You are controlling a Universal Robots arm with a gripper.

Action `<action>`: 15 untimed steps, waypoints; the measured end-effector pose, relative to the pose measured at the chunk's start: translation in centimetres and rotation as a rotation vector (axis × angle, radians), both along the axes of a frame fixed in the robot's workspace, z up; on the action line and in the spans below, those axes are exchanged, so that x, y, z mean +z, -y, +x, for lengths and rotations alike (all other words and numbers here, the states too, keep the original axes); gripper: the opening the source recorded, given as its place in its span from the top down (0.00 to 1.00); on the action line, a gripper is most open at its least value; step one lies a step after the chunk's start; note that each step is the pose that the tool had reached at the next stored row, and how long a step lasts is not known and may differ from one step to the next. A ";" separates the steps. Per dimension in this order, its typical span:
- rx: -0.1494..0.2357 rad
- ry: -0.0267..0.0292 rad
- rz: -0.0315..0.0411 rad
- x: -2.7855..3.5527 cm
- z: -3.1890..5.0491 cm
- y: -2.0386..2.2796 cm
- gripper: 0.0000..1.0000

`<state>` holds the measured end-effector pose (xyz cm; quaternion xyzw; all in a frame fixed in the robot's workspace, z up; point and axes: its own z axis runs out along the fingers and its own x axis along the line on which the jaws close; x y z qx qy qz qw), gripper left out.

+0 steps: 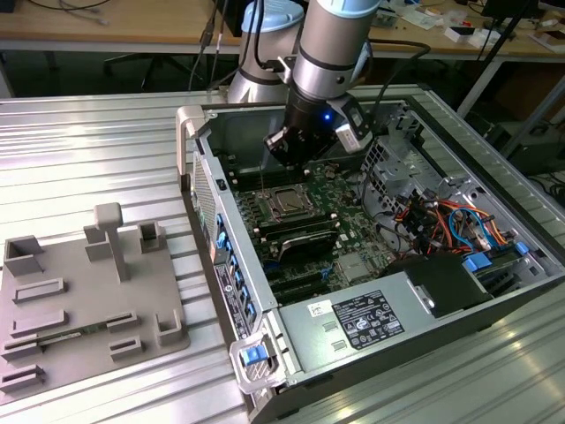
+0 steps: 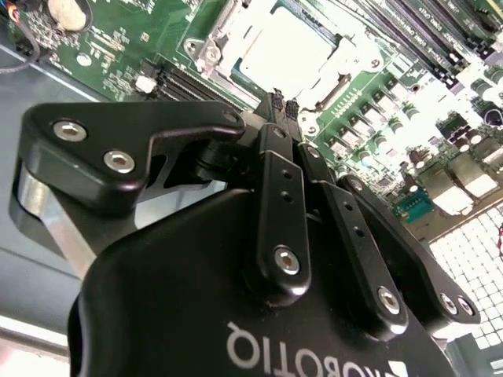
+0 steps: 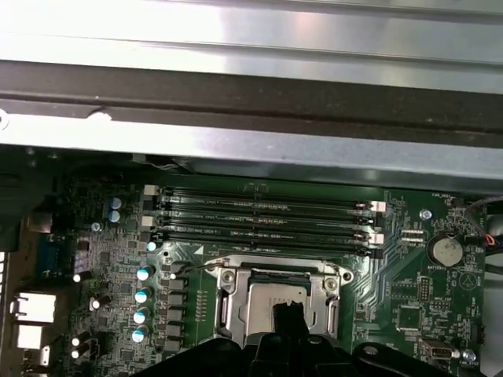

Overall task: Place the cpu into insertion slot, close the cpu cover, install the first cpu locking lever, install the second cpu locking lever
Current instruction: 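Install the first cpu locking lever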

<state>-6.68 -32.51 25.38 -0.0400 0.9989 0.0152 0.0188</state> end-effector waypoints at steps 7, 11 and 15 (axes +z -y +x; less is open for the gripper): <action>0.017 0.0001 0.0010 -0.03 -0.75 0.45 0.89; 0.021 0.0000 0.0012 -0.04 -0.92 0.46 0.89; 0.023 0.0000 0.0012 -0.04 -0.93 0.46 0.89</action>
